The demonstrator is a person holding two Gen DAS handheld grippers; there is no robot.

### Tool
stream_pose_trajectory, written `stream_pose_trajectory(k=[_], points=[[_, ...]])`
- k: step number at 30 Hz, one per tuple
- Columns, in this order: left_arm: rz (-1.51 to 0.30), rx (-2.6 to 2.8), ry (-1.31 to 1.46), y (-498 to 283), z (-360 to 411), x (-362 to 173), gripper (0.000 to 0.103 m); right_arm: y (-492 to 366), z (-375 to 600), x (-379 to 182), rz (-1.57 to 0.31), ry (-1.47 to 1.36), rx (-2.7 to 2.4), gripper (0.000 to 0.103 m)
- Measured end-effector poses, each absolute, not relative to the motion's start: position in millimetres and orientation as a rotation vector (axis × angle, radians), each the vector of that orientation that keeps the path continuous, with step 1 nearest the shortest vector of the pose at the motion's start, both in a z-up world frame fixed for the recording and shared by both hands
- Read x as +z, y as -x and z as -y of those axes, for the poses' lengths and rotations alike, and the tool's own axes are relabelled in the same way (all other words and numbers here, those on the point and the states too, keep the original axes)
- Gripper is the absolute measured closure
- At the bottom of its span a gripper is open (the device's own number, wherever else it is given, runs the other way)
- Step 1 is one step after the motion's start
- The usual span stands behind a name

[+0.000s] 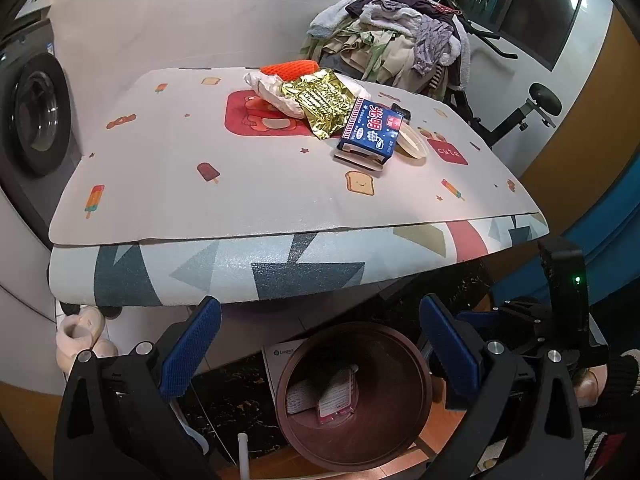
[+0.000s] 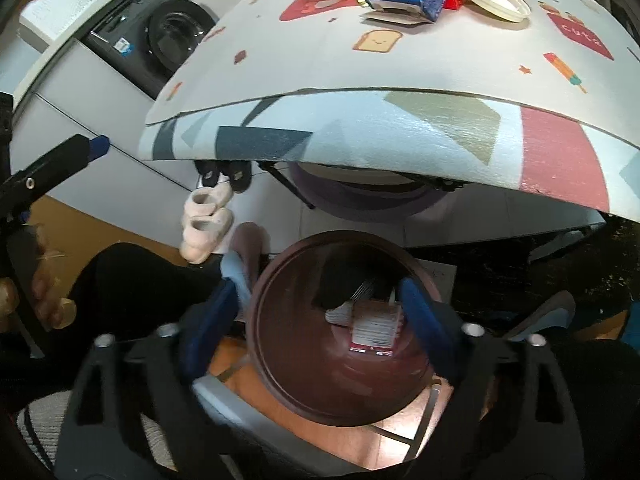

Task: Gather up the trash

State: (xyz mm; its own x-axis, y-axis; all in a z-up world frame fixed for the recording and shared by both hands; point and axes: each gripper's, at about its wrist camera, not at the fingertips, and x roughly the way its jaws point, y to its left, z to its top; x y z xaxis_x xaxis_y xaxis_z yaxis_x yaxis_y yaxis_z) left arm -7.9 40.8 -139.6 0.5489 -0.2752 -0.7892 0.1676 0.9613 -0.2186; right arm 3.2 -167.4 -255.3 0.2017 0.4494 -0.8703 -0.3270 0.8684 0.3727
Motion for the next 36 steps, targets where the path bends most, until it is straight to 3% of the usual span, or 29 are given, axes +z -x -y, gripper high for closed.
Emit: stream_pose_trajectory(k=[23,36], points=[[-0.942,-0.237,0.146,5.9,-50.2,-143.6,0.006,-22.5,196.3,-231.7,-1.131,-0.088,0.398,0.006],[-0.930,-0.176,0.170,-14.3,-80.8,-151.5,0.006,-79.8,193.9,-206.0,-1.053,-0.049,0.320,0.006]])
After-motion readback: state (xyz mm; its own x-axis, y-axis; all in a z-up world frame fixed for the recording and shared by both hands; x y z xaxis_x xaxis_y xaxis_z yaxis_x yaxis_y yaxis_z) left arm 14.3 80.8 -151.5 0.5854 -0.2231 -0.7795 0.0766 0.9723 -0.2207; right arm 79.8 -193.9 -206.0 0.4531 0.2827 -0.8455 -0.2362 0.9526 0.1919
